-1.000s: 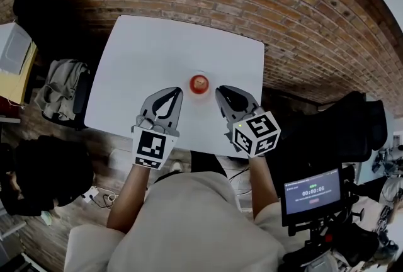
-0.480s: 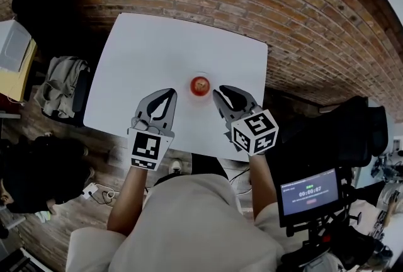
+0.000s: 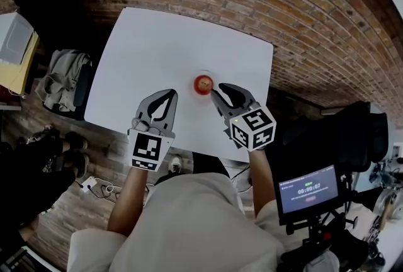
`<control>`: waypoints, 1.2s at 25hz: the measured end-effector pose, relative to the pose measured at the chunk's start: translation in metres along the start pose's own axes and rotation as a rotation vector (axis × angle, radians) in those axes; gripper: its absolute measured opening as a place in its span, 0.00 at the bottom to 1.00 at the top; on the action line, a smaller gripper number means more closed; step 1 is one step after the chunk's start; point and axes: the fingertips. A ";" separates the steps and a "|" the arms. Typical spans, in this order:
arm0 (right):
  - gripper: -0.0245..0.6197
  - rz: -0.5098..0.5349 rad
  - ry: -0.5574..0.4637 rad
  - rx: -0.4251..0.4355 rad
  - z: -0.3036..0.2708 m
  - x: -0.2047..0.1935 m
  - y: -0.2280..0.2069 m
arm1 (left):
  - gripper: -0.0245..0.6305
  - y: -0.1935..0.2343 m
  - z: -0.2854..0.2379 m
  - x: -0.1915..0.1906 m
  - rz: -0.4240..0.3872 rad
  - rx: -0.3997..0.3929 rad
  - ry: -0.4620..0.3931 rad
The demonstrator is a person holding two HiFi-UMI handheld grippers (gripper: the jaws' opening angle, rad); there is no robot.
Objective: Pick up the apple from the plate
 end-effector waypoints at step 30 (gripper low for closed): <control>0.35 0.007 0.179 0.164 -0.035 -0.047 -0.006 | 0.05 0.014 -0.004 -0.021 0.028 0.084 0.060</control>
Point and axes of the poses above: the fingertips, and each gripper's own axes: z backward along the fingers, y to its left, x out of its top, and after that the axes turned 14 degrees about -y, right-handed
